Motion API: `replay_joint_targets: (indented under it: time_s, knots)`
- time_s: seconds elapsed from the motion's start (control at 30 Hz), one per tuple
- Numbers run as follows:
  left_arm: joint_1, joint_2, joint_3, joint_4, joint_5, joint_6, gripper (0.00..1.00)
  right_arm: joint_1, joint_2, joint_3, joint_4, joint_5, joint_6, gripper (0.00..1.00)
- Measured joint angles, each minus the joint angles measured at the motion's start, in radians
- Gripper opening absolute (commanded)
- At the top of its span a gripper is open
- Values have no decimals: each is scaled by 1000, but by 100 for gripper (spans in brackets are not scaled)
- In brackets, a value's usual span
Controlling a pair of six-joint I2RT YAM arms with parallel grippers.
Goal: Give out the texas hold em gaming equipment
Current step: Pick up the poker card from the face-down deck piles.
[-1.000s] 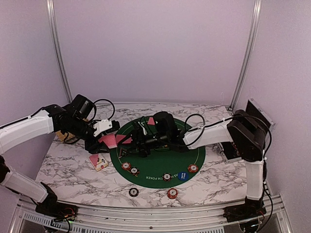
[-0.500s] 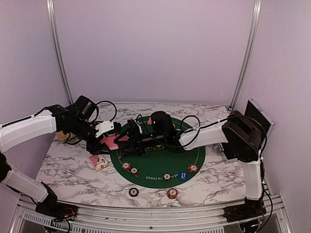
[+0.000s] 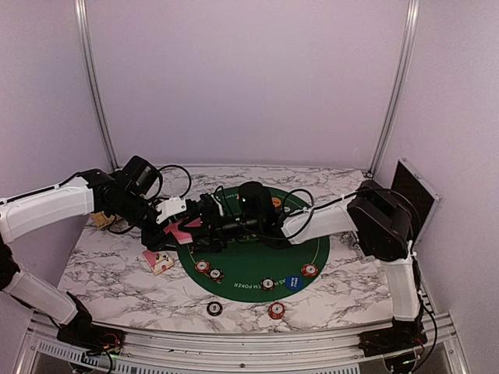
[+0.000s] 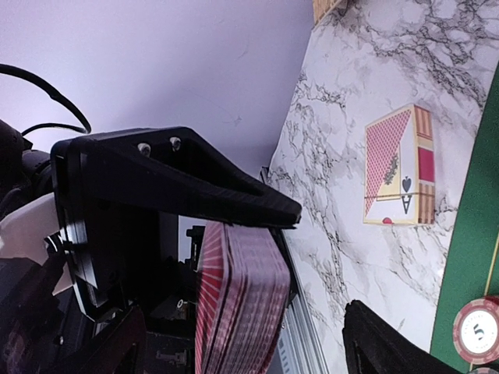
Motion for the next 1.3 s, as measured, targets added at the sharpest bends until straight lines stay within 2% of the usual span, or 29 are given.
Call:
replay_joint_targets:
  time_s: [0.7,0.93,1.17,1.3]
  knots:
    - [-18,13,18,0,-1,-8,16,25,144,181,31,-16,59,83]
    - [-20,13,18,0,-1,-11,16,26,166,182,12,-13,66,78]
    - [-21,13,18,-1,-9,-12,15,19,156,181,-10,6,45,66]
    - [-22,12,18,0,-10,-13,15,10,124,151,-25,14,28,62]
